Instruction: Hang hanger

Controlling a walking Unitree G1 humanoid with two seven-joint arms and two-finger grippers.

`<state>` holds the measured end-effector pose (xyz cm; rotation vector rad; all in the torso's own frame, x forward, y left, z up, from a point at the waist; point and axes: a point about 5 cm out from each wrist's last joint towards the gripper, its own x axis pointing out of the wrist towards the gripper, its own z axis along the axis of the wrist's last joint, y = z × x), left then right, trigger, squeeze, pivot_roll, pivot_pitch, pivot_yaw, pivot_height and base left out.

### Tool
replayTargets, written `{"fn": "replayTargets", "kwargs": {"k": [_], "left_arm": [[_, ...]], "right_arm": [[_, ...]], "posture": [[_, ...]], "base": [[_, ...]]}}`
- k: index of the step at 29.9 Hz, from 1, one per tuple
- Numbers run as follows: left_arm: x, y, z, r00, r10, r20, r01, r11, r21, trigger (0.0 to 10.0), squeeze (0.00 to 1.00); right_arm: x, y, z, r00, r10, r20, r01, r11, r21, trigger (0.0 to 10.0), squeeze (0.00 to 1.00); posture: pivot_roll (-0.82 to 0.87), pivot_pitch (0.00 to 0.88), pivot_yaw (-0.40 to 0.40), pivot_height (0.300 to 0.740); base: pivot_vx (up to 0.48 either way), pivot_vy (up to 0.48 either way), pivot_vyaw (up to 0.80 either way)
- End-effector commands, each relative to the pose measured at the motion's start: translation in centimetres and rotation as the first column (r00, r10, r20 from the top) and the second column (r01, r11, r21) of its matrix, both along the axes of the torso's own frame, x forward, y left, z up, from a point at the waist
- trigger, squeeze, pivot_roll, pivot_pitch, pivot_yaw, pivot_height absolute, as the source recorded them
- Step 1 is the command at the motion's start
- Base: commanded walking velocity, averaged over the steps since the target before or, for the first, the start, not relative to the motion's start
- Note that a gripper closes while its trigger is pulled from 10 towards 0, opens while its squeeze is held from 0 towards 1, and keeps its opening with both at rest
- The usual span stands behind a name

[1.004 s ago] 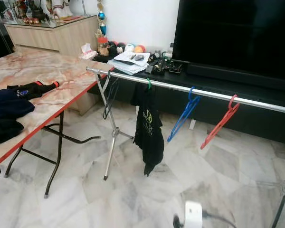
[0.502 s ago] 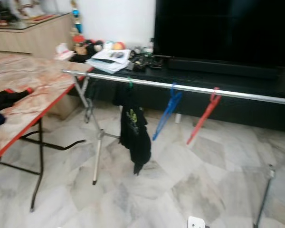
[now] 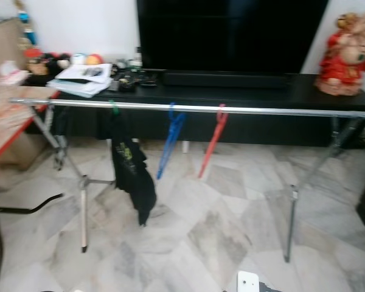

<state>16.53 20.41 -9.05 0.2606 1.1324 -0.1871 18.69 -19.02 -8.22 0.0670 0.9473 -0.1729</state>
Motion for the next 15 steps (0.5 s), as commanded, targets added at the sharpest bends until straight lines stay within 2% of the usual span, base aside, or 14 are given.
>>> {"fn": "replayTargets", "kwargs": {"k": [1, 15], "left_arm": [[-0.46, 0.39, -0.13, 1.000, 0.017, -0.017, -0.017, 1.000, 0.004, 10.0, 0.00], [-0.40, 0.70, -0.05, 1.000, 0.003, -0.016, -0.003, 1.000, 0.015, 10.0, 0.00]], "right_arm": [[-0.04, 0.14, -0.06, 1.000, -0.001, -0.010, 0.001, 1.000, 0.000, 10.0, 0.00], [0.05, 0.91, -0.10, 1.000, -0.001, -0.006, 0.001, 1.000, 0.012, 10.0, 0.00]], "posture": [[0.01, 0.022, 0.035, 0.740], [0.01, 0.010, 0.055, 0.740]], "base": [[0.000, 0.000, -0.75], [0.000, 0.000, -0.75]]}}
